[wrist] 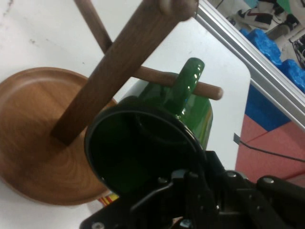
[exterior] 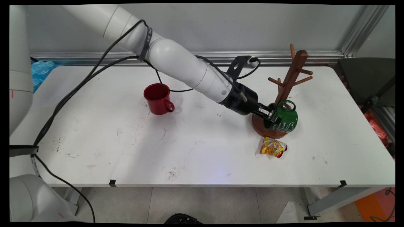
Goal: Place the picked object on the table
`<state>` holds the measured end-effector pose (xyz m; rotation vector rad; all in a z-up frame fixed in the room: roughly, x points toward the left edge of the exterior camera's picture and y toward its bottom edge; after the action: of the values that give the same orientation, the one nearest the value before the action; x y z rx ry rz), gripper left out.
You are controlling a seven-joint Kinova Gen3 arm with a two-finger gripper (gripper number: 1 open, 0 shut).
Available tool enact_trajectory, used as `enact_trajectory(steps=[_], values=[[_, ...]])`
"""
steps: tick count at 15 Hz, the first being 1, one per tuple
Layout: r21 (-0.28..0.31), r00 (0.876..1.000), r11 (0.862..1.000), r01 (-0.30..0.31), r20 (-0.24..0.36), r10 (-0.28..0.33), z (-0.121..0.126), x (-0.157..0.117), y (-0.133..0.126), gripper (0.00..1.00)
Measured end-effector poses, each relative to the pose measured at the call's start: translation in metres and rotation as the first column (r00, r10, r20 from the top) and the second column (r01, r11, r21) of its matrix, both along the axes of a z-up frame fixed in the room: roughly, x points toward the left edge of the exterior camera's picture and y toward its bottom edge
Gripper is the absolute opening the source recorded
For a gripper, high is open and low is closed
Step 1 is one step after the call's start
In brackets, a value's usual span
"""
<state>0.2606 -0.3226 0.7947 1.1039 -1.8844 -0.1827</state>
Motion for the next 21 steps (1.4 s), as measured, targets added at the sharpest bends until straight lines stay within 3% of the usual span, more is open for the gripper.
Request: enact_trajectory(steps=[15, 21], values=[[0.002, 0.999, 0.999, 0.042, -0.025, -0.042, 0.028, 0.006, 0.036, 0.0], [0.018, 0.997, 0.997, 0.072, -0.011, -0.072, 0.044, 0.024, 0.063, 0.0]])
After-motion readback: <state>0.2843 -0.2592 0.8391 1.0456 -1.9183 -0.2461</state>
